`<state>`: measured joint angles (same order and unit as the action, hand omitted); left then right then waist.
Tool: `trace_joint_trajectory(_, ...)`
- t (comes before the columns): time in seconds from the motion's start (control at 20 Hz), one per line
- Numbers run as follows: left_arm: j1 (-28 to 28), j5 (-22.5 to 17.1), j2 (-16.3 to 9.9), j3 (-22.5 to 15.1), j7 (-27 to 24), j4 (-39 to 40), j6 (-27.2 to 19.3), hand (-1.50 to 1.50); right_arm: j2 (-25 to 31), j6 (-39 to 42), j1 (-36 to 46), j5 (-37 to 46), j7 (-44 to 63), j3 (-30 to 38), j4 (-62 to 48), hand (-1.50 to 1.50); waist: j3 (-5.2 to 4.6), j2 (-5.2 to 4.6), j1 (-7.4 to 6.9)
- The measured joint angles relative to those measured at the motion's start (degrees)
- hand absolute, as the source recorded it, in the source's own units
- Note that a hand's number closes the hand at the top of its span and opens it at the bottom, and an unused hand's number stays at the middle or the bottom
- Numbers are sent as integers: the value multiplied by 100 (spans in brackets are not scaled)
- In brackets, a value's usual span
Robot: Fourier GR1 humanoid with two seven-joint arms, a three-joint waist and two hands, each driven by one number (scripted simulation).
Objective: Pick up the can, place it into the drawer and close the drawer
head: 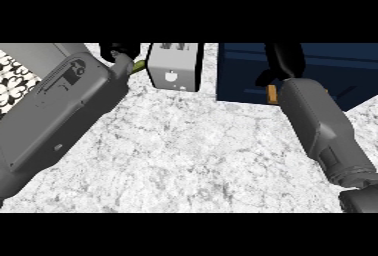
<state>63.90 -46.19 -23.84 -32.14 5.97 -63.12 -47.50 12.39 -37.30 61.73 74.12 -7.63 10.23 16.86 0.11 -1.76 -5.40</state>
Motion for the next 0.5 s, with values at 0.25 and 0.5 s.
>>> trace_joint_trajectory(0.25, 17, 75, -73, -4, 147, -171, -59, -150, 90, 51, 268, 85, 107, 22, -358, -150, 26, -39, -22)
trace_joint_trajectory(0.5, -68, 110, -187, -18, 273, -389, -39, -150, 155, 359, 494, 35, -3, 106, -646, -150, 51, -71, -69)
